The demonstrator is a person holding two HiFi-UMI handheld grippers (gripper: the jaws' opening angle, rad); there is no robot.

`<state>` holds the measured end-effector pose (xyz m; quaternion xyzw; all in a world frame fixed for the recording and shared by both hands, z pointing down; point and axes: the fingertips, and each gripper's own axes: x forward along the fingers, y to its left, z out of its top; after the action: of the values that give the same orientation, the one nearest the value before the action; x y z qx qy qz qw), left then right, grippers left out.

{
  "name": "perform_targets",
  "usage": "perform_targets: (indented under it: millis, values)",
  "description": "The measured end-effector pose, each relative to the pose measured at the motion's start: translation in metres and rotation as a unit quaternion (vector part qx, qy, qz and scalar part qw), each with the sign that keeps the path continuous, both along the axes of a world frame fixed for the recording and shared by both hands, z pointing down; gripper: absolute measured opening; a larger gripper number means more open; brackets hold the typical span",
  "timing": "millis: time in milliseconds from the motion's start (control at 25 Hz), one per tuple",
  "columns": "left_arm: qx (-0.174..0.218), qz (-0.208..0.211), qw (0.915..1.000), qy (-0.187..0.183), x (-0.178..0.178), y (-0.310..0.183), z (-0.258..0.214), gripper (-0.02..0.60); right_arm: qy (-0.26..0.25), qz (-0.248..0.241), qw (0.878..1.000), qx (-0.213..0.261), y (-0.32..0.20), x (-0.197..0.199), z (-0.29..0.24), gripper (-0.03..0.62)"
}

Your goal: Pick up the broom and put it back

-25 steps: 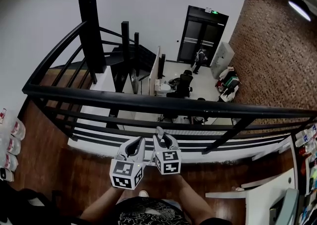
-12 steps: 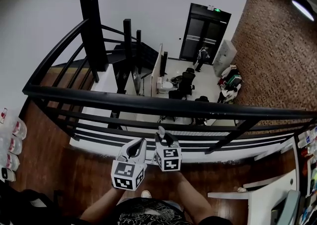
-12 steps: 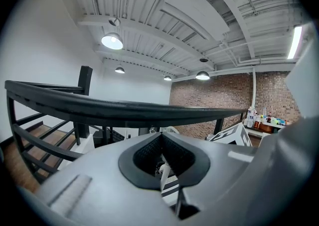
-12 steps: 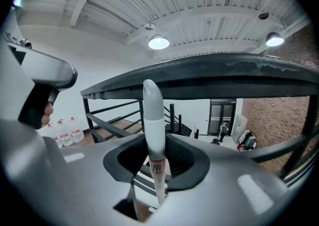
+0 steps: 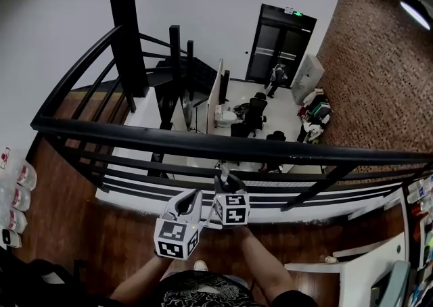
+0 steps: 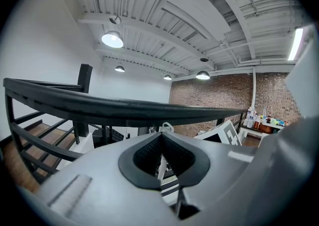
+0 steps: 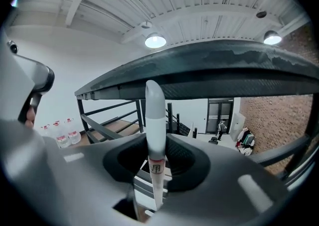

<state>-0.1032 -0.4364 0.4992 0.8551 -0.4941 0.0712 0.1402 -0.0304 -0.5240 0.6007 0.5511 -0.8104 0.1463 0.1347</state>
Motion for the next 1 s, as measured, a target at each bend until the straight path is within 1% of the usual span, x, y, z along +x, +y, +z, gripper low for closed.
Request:
perform_targets:
  millis: [400,720,1000]
  values:
    - [-0.002,-0.012,0.9999,0.001,-0.014,-0.003,0.003,0.003,0.016,-0.008,1.0,0.0,-0.013,-0.01,0.002,0.1]
    - [-0.001,-0.021,0.9998,0.003,-0.021,0.0,0.002,0.003,0.018,-0.001,1.0,-0.002,-0.018,-0.007,0.001,0.101]
    - [-0.007,-0.028,0.9996,0.009,-0.025,0.003,0.003,0.004,0.024,-0.006,1.0,-0.01,-0.017,-0.007,0.005,0.109]
